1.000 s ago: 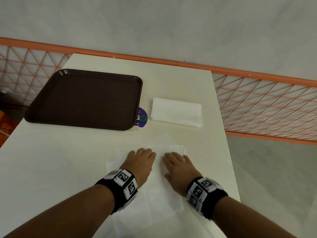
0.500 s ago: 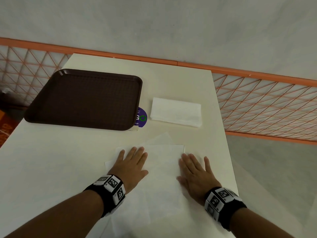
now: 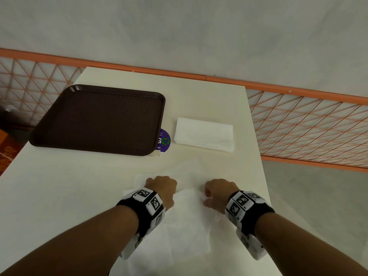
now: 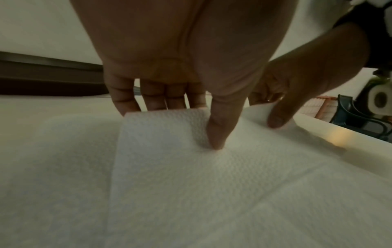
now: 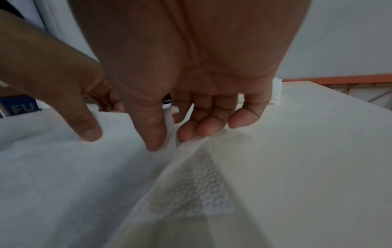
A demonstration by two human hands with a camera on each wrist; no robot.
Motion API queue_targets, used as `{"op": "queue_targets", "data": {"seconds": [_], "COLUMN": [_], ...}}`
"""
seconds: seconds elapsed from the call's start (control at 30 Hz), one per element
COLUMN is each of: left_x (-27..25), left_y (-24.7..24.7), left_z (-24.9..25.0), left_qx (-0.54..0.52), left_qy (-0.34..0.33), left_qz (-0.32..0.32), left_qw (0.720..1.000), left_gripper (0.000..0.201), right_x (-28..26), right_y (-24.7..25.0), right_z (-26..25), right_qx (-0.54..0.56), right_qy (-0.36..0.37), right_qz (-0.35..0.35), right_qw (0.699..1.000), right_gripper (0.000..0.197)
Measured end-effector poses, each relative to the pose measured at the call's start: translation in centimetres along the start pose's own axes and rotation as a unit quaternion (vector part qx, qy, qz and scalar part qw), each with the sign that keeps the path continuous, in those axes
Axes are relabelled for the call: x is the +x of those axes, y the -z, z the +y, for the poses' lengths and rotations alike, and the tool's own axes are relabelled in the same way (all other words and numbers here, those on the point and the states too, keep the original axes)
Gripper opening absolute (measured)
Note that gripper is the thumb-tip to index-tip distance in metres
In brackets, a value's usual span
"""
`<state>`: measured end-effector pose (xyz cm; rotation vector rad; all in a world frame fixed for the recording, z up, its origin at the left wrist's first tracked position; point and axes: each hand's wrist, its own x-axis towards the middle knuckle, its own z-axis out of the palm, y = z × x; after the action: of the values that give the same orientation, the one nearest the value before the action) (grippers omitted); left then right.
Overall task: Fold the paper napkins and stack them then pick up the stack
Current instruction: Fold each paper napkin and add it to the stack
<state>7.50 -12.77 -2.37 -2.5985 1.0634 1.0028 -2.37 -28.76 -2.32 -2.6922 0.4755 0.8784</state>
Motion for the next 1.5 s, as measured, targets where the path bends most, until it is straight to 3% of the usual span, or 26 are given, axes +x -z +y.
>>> {"op": "queue_targets", "data": {"seconds": [0.2, 0.33, 0.4, 0.5, 0.57, 0.63, 0.83, 1.2, 1.4, 1.5], "left_x": [-0.6, 0.6, 1.6, 3.7, 5.2, 6.6, 11.7, 16.4, 15.8, 14.0], "left_y": [0.5, 2.8, 4.3, 6.2, 7.3, 8.4, 10.5, 11.4, 11.1, 11.1], "left_z": [-2.3, -4.2, -4.5, -4.5, -4.2, -3.6, -2.5, -2.6, -3.1, -3.0], "left_qx": [-0.187, -0.292, -0.370, -0.518, -0.567, -0.580, -0.495, -0.380, -0.358, -0.323], "left_qy": [-0.010, -0.013, -0.009, 0.011, 0.022, 0.028, 0.061, 0.122, 0.183, 0.143], "left_qz": [-0.015, 0.039, 0.077, 0.094, 0.127, 0.168, 0.271, 0.286, 0.295, 0.289], "left_qw": [0.982, 0.955, 0.926, 0.850, 0.814, 0.797, 0.824, 0.871, 0.867, 0.890], "left_gripper": [0.034, 0.015, 0.007, 0.006, 0.013, 0.017, 0.020, 0.025, 0.028, 0.022], "right_x": [-0.7, 0.0, 0.7, 2.1, 3.3, 4.7, 9.1, 14.1, 12.2, 10.1], "right_y": [0.9, 2.6, 4.0, 6.1, 7.3, 8.4, 11.0, 10.7, 10.7, 10.6], "right_z": [1.7, 4.1, 4.9, 6.0, 6.8, 7.6, 9.6, 11.4, 10.6, 8.4], "right_qx": [0.226, 0.365, 0.436, 0.508, 0.503, 0.462, 0.405, 0.376, 0.327, 0.315], "right_qy": [0.011, -0.020, -0.035, -0.069, -0.093, -0.117, -0.158, -0.191, -0.197, -0.159], "right_qz": [0.033, 0.077, 0.107, 0.166, 0.211, 0.247, 0.267, 0.266, 0.306, 0.301], "right_qw": [0.973, 0.927, 0.893, 0.843, 0.833, 0.844, 0.860, 0.867, 0.872, 0.886], "right_gripper": [0.015, 0.012, 0.010, 0.004, 0.006, 0.011, 0.015, 0.022, 0.035, 0.030]}}
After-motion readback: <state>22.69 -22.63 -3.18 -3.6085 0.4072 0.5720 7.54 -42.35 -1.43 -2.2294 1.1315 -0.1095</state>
